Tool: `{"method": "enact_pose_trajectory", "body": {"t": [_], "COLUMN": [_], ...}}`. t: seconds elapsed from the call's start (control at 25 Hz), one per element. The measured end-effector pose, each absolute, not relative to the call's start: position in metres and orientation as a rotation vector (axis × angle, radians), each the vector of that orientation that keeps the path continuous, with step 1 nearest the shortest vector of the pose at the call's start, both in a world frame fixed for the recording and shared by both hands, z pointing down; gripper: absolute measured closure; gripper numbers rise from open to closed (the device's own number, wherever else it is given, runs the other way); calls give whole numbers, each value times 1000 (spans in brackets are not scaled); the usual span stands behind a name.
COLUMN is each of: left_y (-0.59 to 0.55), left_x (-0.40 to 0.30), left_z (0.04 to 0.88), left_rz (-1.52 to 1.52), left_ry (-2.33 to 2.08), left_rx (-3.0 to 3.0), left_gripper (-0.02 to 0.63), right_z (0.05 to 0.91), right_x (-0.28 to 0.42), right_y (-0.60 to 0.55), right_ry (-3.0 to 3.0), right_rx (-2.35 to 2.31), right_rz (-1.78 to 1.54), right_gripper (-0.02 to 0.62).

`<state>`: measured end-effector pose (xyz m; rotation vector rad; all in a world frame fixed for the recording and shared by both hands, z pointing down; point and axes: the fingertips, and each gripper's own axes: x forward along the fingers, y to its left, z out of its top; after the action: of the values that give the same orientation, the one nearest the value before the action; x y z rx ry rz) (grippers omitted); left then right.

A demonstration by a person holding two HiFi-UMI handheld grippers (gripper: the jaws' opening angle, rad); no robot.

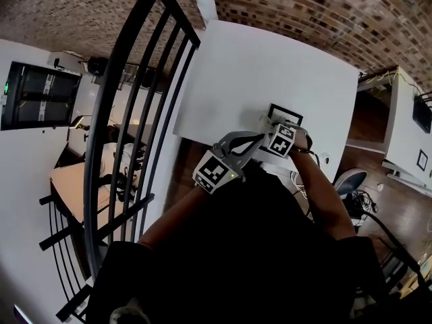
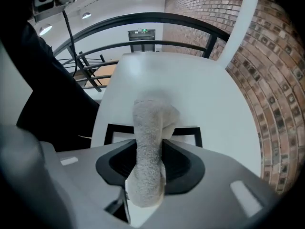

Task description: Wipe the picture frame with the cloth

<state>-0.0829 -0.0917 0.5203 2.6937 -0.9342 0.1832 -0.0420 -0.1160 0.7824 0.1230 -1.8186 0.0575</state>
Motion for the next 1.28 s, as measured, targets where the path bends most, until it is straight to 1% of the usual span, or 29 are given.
{"method": "enact_pose_trajectory", "body": {"t": [0.28,0.56,0.68,0.88,1.04,1.16,1.28], "left_y": [-112,-118,-113,-125,-130,-129,-123], "left_x": [-72,-57,-58,-58,-53,-48,-45], "left_z": [548,630,646,616,567,521,481], "left_rz": [297,668,729,617,490,324,165], "left_ry": [-891,-738,-727,-787,-786,-771,-757], "left_rx": [2657,2451,2414,2468,2571,2665,2749], "left_gripper": [604,604,604,604,604,604,604], "right_z": [778,774,767,722,643,565,496], "right_x": [-50,-48,-45,-27,0,21,31], "right_y": [-63,-38,-37,-68,-104,-120,-122], "right_ry": [-1820,-1814,-1846,-2050,-2338,-2537,-2704], "right_rx": [26,-1,45,366,728,940,1059], "right_rz": [80,62,66,281,479,480,413], "right_gripper": [440,440,440,440,439,439,440]}}
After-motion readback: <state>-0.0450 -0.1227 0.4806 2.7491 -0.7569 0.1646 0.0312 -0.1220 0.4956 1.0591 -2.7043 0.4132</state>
